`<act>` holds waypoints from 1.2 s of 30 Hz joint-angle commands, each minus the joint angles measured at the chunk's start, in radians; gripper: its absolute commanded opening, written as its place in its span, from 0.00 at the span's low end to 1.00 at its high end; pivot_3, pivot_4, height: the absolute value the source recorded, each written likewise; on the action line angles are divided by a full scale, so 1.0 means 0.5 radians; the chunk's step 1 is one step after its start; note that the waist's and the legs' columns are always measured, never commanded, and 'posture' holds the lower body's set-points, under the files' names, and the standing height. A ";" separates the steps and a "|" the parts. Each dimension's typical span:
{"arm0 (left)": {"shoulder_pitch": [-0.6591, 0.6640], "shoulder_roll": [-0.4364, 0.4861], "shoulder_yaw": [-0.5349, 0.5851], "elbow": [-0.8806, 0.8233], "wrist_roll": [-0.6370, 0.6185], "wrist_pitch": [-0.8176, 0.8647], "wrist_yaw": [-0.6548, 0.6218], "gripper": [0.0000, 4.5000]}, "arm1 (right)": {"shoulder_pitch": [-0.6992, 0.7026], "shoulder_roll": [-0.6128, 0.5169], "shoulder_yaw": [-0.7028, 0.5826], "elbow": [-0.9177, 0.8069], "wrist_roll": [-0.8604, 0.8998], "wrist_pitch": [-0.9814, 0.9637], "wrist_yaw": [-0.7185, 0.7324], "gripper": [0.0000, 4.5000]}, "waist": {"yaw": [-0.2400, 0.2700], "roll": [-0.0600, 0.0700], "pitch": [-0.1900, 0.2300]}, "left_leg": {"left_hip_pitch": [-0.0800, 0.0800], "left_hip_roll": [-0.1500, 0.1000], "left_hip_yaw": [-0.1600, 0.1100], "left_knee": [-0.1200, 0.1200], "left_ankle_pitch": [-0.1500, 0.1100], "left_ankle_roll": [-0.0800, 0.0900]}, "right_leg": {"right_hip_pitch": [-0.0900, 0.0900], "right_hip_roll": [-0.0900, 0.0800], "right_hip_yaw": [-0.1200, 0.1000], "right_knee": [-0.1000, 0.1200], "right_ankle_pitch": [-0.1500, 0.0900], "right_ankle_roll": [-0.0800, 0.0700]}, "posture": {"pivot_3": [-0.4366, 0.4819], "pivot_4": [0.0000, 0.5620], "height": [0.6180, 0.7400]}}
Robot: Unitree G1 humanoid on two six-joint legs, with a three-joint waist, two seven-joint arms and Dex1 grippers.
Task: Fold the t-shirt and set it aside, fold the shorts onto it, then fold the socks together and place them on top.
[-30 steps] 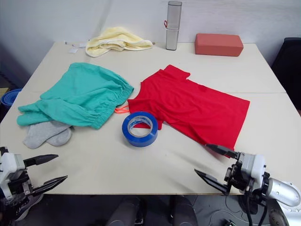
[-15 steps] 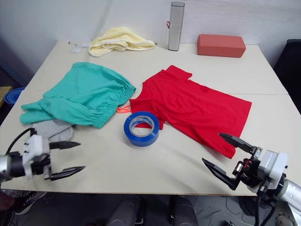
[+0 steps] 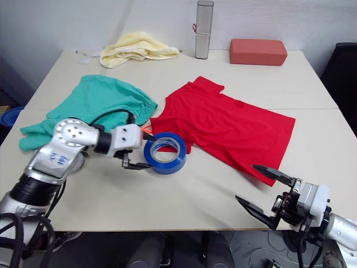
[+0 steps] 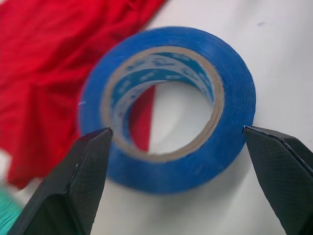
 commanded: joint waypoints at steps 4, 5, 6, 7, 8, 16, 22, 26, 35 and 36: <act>-0.115 -0.205 -0.281 0.181 0.299 -0.032 0.058 0.95 | -0.052 0.041 0.061 0.026 -0.018 -0.013 -0.035 1.00 | 0.008 -0.001 0.001 | 0.000 0.000 0.002 0.002 0.000 0.002 | 0.000 -0.001 0.004 0.002 0.000 0.001 | 0.48 0.27 1.00; -0.117 -0.239 -0.300 0.202 0.307 -0.064 0.047 0.90 | -0.052 0.045 0.068 0.051 -0.026 -0.026 -0.020 1.00 | 0.010 -0.001 0.001 | -0.001 0.000 0.001 0.005 0.000 0.002 | -0.002 -0.001 0.004 0.003 0.000 0.001 | 0.48 0.27 1.00; -0.111 -0.265 -0.303 0.190 0.288 -0.023 0.026 0.86 | -0.051 0.050 0.070 0.081 -0.030 -0.043 -0.002 1.00 | 0.010 -0.002 0.001 | -0.003 0.000 0.001 0.006 0.000 0.003 | -0.002 -0.001 0.004 0.003 0.000 0.001 | 0.48 0.27 1.00; -0.106 -0.275 -0.297 0.173 0.276 0.001 0.001 0.80 | -0.050 0.052 0.069 0.106 -0.030 -0.057 0.012 1.00 | 0.010 -0.002 0.001 | -0.003 0.001 0.001 0.008 -0.001 0.004 | -0.002 -0.001 0.004 0.004 0.000 0.001 | 0.48 0.27 1.00; -0.099 -0.268 -0.300 0.153 0.271 0.014 -0.038 0.73 | -0.049 0.053 0.064 0.133 -0.028 -0.074 0.031 1.00 | 0.010 -0.001 0.001 | -0.003 0.001 0.001 0.010 -0.001 0.004 | -0.002 -0.001 0.004 0.004 0.000 0.001 | 0.48 0.27 1.00; 0.048 -0.358 0.110 -0.010 -0.177 -0.221 -0.132 0.30 | -0.086 0.049 0.080 0.357 0.019 -0.203 0.270 1.00 | -0.004 -0.001 0.001 | -0.006 0.004 0.000 0.020 -0.005 0.007 | -0.002 -0.002 0.004 0.006 0.000 0.001 | 0.48 0.27 1.00; 0.474 -0.166 0.753 -0.327 -0.515 -0.265 0.018 0.30 | -0.246 0.072 0.217 0.362 0.118 -0.143 0.431 1.00 | -0.060 -0.001 0.001 | -0.003 0.008 0.000 0.022 -0.007 0.002 | -0.003 -0.003 0.004 0.004 -0.001 -0.002 | 0.48 0.27 1.00; 1.076 -0.040 1.401 -0.695 -0.605 -0.154 0.210 0.30 | -0.383 0.118 0.350 0.316 0.146 -0.119 0.493 1.00 | -0.077 0.001 0.002 | -0.001 0.010 -0.001 0.020 -0.009 -0.002 | -0.003 -0.002 0.003 0.006 -0.003 -0.005 | 0.48 0.27 1.00; 2.163 -0.127 2.744 -0.623 -0.481 0.067 0.540 0.30 | -0.629 0.166 0.590 0.261 0.199 0.001 0.577 1.00 | -0.036 -0.002 0.003 | -0.005 0.010 -0.004 0.024 -0.023 0.002 | -0.004 -0.003 0.004 -0.003 -0.004 -0.005 | 0.48 0.27 1.00; 2.219 -0.150 2.805 -0.553 -0.457 0.124 0.622 0.30 | -0.642 0.168 0.610 0.258 0.200 0.013 0.587 1.00 | -0.023 -0.002 0.003 | -0.006 0.010 -0.003 0.024 -0.026 0.000 | -0.004 -0.003 0.004 -0.005 -0.004 -0.005 | 0.48 0.27 1.00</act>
